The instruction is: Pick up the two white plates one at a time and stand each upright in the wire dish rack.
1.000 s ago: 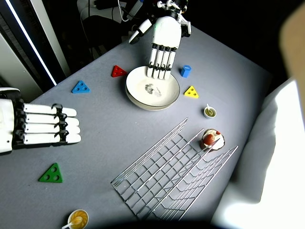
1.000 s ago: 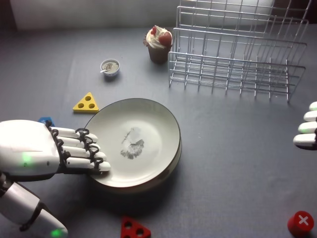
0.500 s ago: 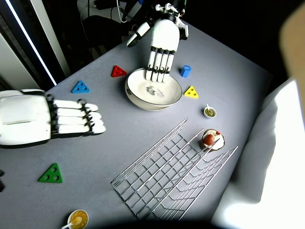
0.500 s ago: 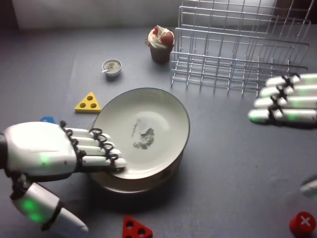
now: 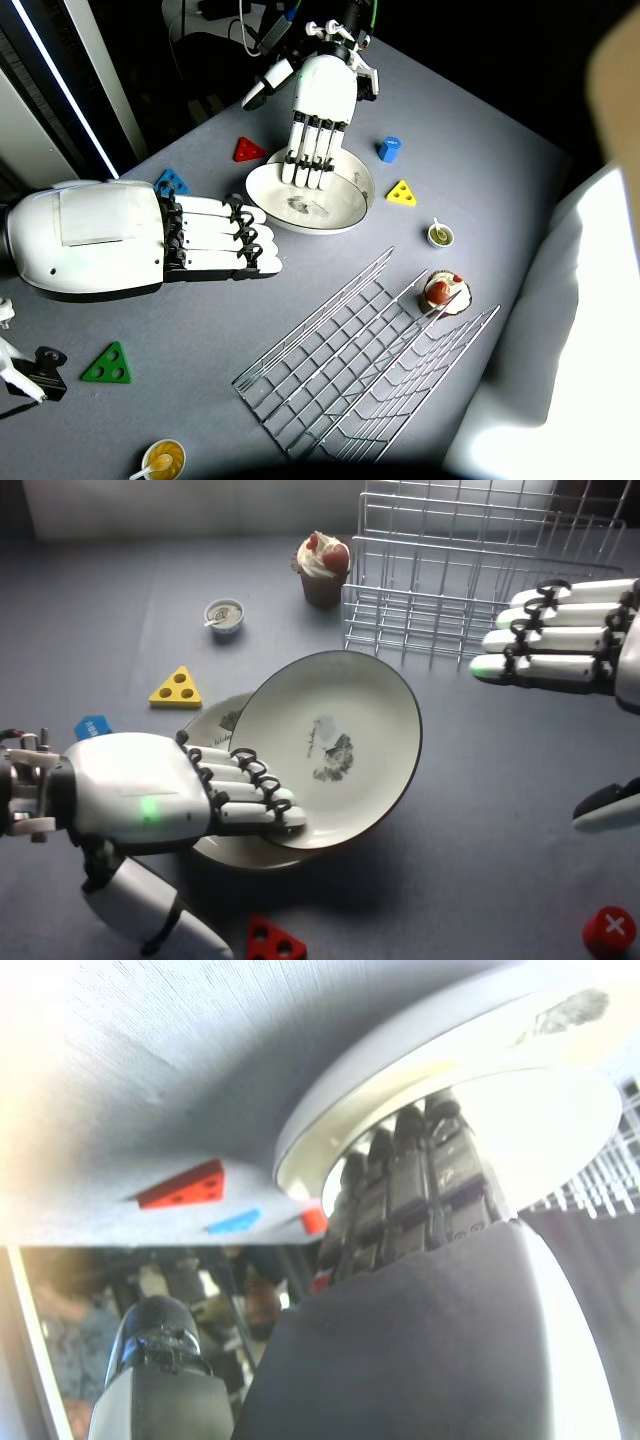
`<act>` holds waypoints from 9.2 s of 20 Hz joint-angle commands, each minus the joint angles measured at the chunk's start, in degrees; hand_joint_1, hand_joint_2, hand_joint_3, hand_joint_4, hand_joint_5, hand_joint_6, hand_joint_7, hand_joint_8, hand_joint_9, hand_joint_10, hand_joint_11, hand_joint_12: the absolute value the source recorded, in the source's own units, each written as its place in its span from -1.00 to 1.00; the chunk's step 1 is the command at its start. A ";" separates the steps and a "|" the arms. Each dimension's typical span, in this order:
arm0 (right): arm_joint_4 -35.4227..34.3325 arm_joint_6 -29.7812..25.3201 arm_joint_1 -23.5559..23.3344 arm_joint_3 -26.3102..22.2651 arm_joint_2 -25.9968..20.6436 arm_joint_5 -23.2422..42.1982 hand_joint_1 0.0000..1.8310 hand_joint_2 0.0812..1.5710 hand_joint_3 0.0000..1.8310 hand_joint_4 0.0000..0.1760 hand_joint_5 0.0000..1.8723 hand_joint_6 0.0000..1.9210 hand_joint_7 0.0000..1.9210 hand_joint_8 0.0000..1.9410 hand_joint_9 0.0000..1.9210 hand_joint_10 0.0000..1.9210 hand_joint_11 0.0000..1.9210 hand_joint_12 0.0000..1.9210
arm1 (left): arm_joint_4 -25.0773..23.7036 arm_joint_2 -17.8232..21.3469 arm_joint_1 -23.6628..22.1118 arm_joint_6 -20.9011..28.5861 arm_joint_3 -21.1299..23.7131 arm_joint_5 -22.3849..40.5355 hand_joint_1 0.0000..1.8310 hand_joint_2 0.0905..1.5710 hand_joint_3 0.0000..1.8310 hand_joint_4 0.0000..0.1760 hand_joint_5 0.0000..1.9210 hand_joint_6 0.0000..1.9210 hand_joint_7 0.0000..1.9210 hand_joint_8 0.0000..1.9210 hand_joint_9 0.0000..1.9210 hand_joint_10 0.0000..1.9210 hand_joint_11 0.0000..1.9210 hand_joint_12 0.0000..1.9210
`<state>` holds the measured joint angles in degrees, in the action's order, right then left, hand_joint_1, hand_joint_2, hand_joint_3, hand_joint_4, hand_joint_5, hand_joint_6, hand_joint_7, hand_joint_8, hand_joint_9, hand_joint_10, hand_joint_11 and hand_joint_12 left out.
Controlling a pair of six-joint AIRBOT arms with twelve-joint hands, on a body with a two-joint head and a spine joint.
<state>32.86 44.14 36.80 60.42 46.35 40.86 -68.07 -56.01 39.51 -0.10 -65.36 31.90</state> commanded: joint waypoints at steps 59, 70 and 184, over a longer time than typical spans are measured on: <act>-12.14 20.32 -6.78 4.49 23.28 -0.71 0.63 0.24 -1.00 -1.00 0.18 -0.20 0.40 -0.99 0.26 -0.44 0.15 0.22 | 0.68 -0.70 -0.73 0.10 1.11 0.03 -1.00 0.19 -1.00 -1.00 -0.84 -1.00 -0.81 -1.00 -0.83 -1.00 -0.83 -0.99; -12.15 19.65 -10.62 -4.06 17.11 -2.30 0.64 0.24 -1.00 -1.00 0.19 -0.26 0.41 -0.97 0.32 -0.53 0.10 0.29 | 7.44 6.05 -6.88 0.10 -2.25 7.08 -1.00 0.19 -1.00 -1.00 -0.84 -0.99 -0.81 -0.99 -0.83 -0.99 -0.84 -0.99; -17.22 -41.02 -29.84 23.31 19.09 -7.76 -0.41 0.15 -1.00 -0.42 -0.56 -1.00 -0.62 -1.00 -0.55 -1.00 -0.54 -0.84 | -5.41 9.69 -2.18 0.10 -6.10 22.95 -1.00 0.22 -1.00 -1.00 -0.85 -1.00 -0.82 -0.99 -0.83 -0.99 -0.83 -0.99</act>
<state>17.61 4.29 7.86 83.29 65.45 24.86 -76.97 -46.33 37.56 -0.05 -71.35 52.60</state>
